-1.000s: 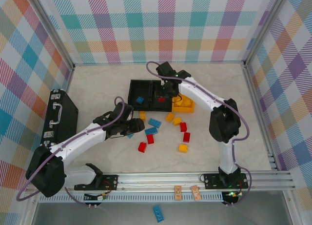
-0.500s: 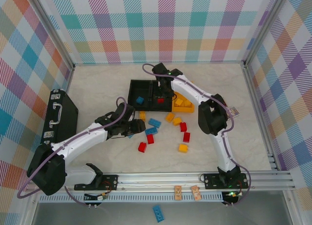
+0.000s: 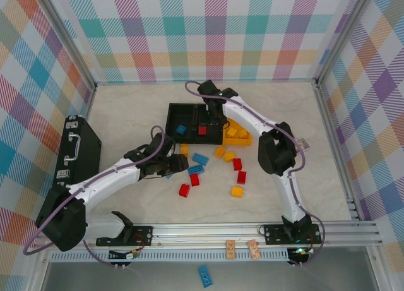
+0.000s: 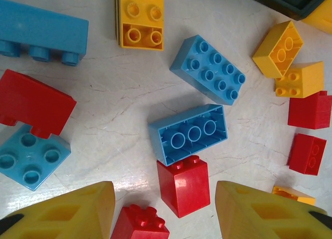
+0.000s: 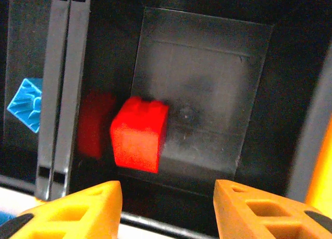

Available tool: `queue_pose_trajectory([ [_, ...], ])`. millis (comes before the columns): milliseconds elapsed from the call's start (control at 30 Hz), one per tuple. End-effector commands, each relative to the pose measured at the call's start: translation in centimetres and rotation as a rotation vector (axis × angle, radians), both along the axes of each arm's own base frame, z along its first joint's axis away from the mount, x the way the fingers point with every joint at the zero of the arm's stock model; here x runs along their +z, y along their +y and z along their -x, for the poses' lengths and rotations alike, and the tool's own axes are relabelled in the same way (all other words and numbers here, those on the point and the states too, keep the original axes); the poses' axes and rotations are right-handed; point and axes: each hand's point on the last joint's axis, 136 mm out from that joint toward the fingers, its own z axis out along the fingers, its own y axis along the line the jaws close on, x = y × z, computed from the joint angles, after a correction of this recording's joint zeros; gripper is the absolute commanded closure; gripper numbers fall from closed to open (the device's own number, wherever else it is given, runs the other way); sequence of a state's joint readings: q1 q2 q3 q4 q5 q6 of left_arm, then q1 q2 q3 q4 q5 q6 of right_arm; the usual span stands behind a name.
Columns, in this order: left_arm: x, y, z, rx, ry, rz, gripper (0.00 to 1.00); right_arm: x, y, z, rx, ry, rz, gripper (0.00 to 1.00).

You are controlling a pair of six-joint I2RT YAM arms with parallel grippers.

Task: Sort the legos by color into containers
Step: Place the lego in the container, then pick up the lego from the bottom-center of the table.

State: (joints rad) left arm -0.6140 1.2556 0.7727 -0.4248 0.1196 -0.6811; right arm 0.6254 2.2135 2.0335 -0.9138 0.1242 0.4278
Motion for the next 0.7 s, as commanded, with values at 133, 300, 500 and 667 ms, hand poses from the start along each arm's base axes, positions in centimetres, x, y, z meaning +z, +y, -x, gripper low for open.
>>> queue_pose_trajectory([
  [133, 0.0, -0.6, -0.1, -0.008, -0.008, 0.013, 0.46, 5.5, -1.9, 3.0, 0.009, -0.086, -0.055, 0.51],
  [300, 0.2, -1.3, 0.0, -0.038, -0.01, 0.027, 0.46, 5.5, -3.5, 5.8, -0.001, -0.062, -0.07, 0.5],
  [500, 0.5, -2.9, 0.8, -0.145, -0.011, 0.057, 0.46, 4.6, -6.7, 9.5, -0.054, -0.031, -0.048, 0.41],
  [667, 0.8, -4.5, 2.2, -0.255, -0.018, 0.093, 0.44, 3.0, -8.8, 12.9, -0.108, 0.049, -0.033, 0.37],
])
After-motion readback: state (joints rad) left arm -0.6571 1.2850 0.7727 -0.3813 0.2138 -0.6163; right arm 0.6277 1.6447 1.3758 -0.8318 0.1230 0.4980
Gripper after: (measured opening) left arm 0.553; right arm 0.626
